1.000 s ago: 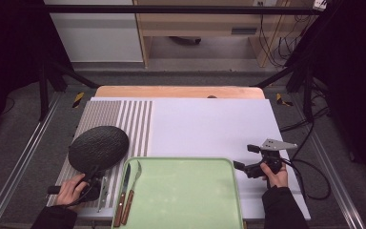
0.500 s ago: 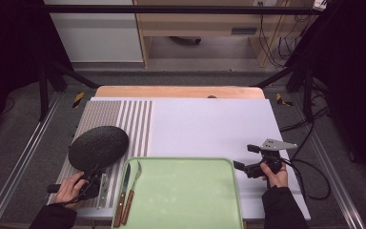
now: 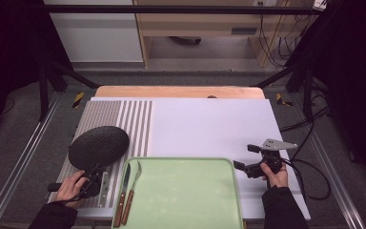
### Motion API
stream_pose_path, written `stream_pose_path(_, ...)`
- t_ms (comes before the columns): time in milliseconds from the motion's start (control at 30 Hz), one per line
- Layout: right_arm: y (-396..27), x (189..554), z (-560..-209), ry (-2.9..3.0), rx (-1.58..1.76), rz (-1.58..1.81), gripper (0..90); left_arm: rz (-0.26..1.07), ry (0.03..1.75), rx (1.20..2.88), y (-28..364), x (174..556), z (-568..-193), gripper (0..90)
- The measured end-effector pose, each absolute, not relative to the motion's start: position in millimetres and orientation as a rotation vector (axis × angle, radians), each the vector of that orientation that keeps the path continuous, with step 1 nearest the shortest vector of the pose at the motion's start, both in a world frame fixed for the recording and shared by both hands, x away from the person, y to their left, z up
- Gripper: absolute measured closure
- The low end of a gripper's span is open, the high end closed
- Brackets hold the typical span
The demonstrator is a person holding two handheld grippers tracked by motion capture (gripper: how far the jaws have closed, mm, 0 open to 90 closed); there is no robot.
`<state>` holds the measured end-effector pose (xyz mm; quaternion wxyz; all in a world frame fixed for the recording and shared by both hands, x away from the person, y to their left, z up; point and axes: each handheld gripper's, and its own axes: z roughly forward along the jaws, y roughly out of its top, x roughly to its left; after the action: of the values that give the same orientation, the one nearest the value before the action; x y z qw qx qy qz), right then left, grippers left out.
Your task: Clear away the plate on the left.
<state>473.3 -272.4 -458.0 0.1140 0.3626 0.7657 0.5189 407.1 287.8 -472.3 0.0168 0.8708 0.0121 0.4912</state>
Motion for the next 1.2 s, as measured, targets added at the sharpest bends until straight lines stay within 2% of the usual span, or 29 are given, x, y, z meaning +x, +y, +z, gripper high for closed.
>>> stream_pose_path(800,-273,473,-458,2.245,1.061,1.523,0.2,1.537,0.033,2.662,273,396,-455,85.9)
stream_pose_path(1200,-273,473,-458,2.243,1.060,1.521,0.3,1.553,-0.013,2.615,254,382,-438,85.8)
